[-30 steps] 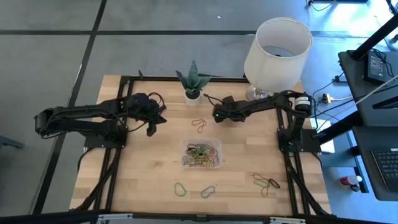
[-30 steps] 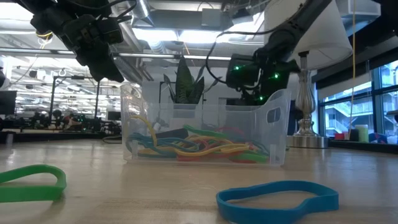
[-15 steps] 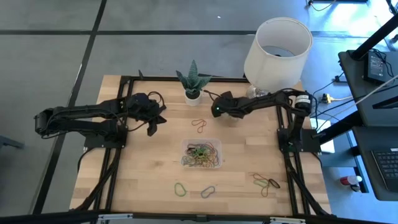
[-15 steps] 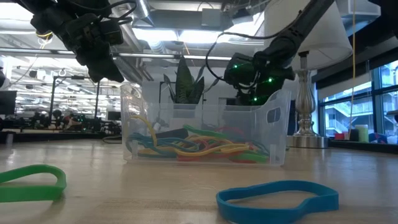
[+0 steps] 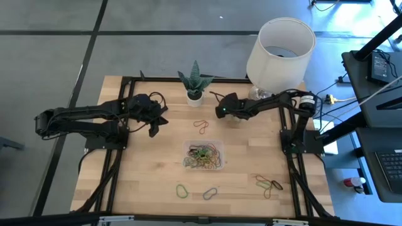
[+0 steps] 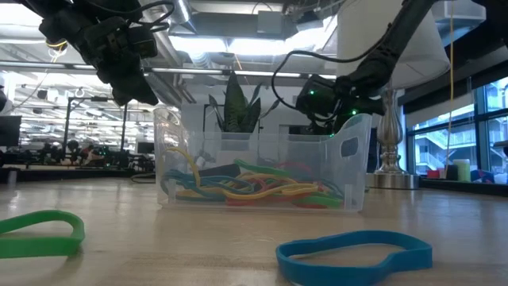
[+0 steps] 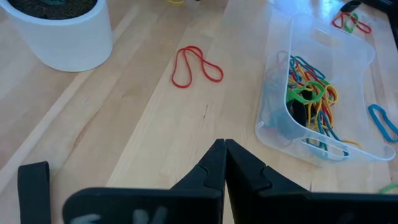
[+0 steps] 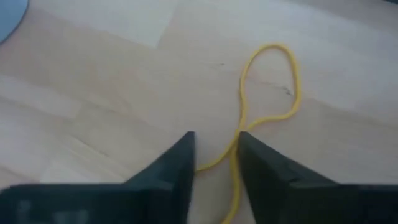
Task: Pick and place rubber bands into bin
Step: Put the yellow rubber band into the transparent bin
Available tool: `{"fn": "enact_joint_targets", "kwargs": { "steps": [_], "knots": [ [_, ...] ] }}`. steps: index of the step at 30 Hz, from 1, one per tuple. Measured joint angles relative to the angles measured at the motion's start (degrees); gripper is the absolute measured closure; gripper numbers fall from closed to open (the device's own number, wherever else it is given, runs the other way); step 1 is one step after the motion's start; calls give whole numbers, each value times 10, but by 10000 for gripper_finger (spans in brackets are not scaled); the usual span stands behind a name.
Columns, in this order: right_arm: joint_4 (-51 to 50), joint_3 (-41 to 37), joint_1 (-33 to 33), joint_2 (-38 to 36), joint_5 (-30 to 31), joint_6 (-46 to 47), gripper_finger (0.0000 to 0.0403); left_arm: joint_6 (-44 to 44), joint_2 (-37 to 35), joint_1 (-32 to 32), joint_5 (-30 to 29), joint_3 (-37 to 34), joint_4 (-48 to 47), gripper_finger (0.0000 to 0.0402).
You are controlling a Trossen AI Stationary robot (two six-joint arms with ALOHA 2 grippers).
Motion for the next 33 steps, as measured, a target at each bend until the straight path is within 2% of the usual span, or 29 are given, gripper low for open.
{"fn": "enact_joint_targets", "kwargs": {
  "steps": [5, 7, 11, 16, 25, 33],
  "knots": [
    [-12, 1, 11, 0, 9, -18, 374, 0, 0, 0, 0, 0, 0, 400],
    [-15, 1, 16, 0, 14, -32, 393, 1, 0, 0, 0, 0, 0, 400],
    [-25, 0, 29, -13, 7, -43, 392, -14, 0, 0, 0, 0, 0, 400],
    [-84, -1, 63, -78, -7, -74, 399, -23, 0, 0, 0, 0, -8, 400],
    [-83, 6, 123, -212, 23, -93, 401, -10, 0, 0, 1, 0, -9, 400],
    [-83, 7, 192, -254, 51, -64, 402, 49, 0, 1, 0, 0, -9, 400]
  ]
}}
